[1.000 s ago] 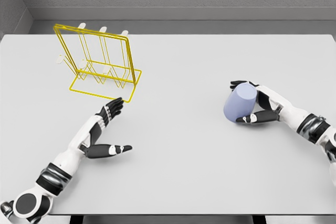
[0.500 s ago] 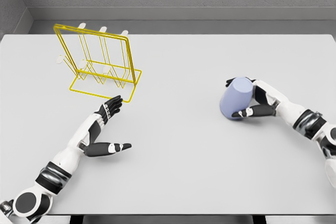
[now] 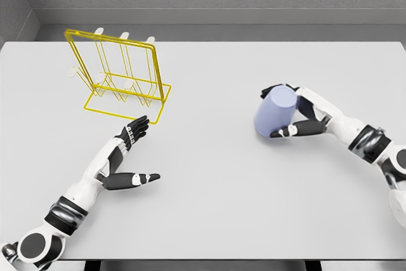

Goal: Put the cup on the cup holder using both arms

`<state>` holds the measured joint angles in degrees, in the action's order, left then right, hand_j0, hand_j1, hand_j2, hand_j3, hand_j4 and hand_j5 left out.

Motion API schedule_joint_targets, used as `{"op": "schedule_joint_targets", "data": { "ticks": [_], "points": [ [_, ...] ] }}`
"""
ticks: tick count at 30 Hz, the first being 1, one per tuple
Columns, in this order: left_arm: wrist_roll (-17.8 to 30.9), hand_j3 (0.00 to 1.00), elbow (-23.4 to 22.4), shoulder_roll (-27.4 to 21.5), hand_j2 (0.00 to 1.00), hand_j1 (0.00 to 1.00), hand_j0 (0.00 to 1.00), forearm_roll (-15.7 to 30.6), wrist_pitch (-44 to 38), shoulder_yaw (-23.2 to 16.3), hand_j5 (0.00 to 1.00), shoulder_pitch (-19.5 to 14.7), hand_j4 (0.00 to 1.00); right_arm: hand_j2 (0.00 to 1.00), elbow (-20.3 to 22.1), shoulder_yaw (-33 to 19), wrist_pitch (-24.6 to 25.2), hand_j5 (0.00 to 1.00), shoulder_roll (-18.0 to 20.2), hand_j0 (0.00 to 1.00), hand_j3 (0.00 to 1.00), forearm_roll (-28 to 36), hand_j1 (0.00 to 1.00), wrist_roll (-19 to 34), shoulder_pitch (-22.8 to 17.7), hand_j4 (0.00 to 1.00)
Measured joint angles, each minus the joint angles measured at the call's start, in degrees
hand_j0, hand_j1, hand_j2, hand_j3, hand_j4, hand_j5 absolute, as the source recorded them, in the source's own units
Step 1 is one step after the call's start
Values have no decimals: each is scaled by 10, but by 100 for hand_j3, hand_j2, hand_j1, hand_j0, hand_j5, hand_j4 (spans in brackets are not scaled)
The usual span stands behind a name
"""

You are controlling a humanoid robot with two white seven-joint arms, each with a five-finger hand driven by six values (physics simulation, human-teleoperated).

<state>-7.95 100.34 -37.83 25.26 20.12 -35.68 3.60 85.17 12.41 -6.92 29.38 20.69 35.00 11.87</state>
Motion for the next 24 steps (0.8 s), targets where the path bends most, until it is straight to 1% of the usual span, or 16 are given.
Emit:
{"op": "schedule_joint_targets", "data": {
  "ticks": [6,7,9,18,24],
  "points": [
    [-1,100,0,1,100,100,100,0,0,0,100,2,100,68,53,7,2,68,-7,68,68,-1,68,0,2,68],
    [-1,100,0,2,100,100,100,-1,0,0,100,3,100,68,60,10,3,68,-8,68,68,-1,68,0,4,68],
    [-1,100,0,3,100,100,100,-1,0,-1,100,3,100,67,71,22,3,67,-14,67,67,-1,67,0,22,67],
    [-1,100,0,7,100,100,100,-2,-7,0,100,1,100,67,87,68,3,67,-46,67,67,-16,67,0,34,67],
    [-1,100,0,10,100,100,100,-2,-9,-1,100,3,100,67,90,96,4,67,-65,67,67,-22,67,0,44,67]
  ]
}}
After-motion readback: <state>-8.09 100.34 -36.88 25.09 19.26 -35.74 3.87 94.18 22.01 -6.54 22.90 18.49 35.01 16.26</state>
